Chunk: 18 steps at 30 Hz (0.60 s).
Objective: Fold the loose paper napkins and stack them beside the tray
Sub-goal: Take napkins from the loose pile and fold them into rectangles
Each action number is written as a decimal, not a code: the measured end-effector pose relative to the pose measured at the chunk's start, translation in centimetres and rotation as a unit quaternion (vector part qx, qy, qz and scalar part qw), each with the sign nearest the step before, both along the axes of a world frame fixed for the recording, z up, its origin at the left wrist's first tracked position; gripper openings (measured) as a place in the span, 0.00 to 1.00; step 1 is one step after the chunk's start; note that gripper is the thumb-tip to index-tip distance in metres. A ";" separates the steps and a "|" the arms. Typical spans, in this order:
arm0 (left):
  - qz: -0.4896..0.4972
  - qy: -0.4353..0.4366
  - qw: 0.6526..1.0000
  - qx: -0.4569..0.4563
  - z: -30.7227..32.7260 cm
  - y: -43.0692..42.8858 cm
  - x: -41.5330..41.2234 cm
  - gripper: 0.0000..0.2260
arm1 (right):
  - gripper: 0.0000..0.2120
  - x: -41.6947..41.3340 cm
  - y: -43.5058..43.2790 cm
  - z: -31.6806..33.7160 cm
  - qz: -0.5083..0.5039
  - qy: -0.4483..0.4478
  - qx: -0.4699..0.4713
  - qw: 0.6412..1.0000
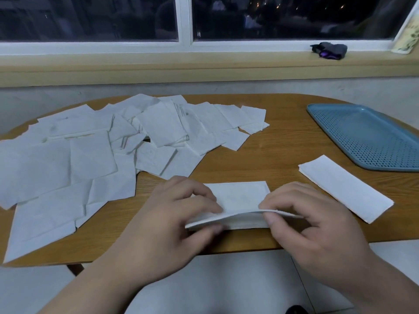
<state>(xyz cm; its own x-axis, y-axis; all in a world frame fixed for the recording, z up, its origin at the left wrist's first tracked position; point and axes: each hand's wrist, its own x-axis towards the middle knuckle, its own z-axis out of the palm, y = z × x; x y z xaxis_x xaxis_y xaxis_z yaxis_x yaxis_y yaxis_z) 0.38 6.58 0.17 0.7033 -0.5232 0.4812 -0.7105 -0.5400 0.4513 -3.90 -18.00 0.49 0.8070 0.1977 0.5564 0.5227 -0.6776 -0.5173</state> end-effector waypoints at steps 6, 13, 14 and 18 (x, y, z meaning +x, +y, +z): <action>0.107 0.116 0.970 -0.183 1.7 -1.1 -0.7 0.06 | 0.06 0.7 0.8 1.0 -0.086 0.069 0.232 0.966; 0.177 0.242 0.945 -0.129 1.2 -2.0 1.0 0.11 | 0.15 5.2 1.1 -0.5 -0.154 0.177 0.135 0.963; 0.182 0.252 0.944 -0.106 1.2 -1.9 1.0 0.14 | 0.17 5.6 1.2 -0.7 -0.161 0.183 0.103 0.964; 0.203 0.256 0.944 -0.036 0.9 -1.7 1.3 0.30 | 0.19 6.1 1.5 -1.1 -0.170 0.191 0.031 0.966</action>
